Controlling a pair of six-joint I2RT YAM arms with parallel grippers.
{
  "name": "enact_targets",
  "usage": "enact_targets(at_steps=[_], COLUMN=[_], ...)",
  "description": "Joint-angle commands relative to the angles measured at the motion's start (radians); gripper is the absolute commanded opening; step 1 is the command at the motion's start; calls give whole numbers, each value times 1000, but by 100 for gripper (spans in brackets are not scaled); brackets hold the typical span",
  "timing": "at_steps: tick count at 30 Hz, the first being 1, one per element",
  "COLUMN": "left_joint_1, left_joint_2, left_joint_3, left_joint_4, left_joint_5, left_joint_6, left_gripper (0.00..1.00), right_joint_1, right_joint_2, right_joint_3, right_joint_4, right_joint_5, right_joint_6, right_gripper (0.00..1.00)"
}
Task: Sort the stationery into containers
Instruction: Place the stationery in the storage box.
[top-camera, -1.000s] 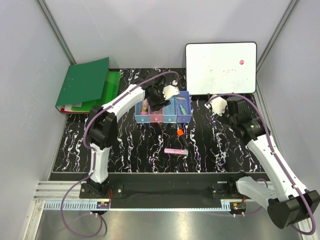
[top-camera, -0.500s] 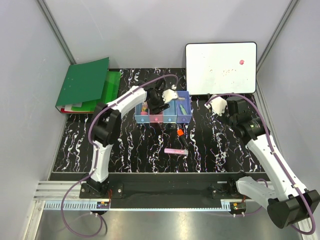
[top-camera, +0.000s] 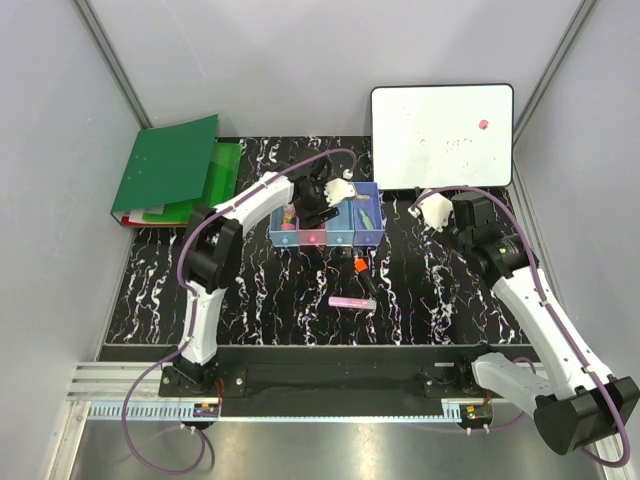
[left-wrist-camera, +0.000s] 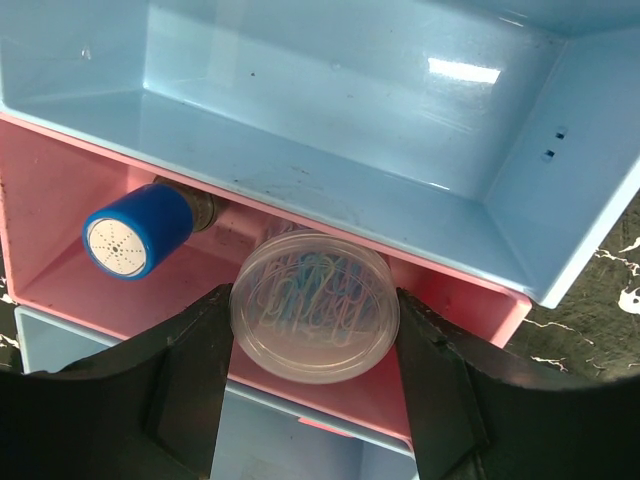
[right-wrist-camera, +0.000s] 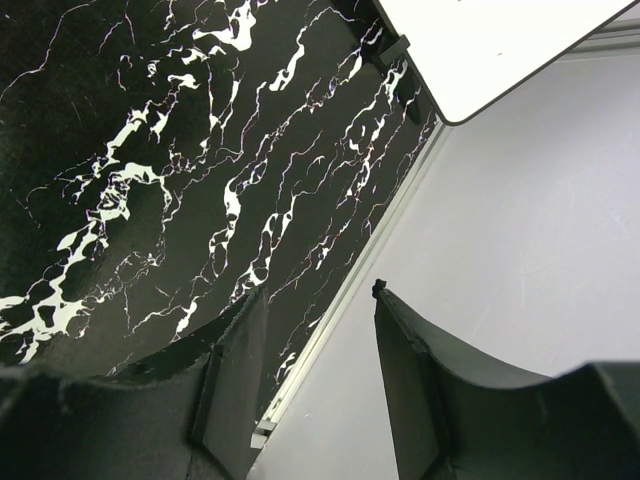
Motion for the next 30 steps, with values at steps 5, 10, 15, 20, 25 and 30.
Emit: enact_targets(at_steps=[5,10,15,20,25,30], left_joint_1=[5,3,3,3,-4,-24], left_joint_2=[-17,-14,-11,-58,-179,-328], left_joint_3=[63,85,85,91,80,-35], left_joint_4=[49,50,50,50,49,44], left_joint_5=[-15,-12,-23,-19,-2,14], left_joint_6=[-13,-15,-9,-21,-26,19], left_gripper=[64,70,71,71,72,73], right_joint_1=[-5,-5,-6,-8,-8,-8], right_joint_2=[-2,-5,-8,-14,-14,-8], right_joint_3=[42,44,41,37,45,62], right_joint_4=[1,-3,-2,-2,-6,-42], right_joint_5=[-8,-6,-6,-6,-12,-43], right_joint_6=[17,17,18,18,23,53], right_gripper=[54,54,54,54,54,54])
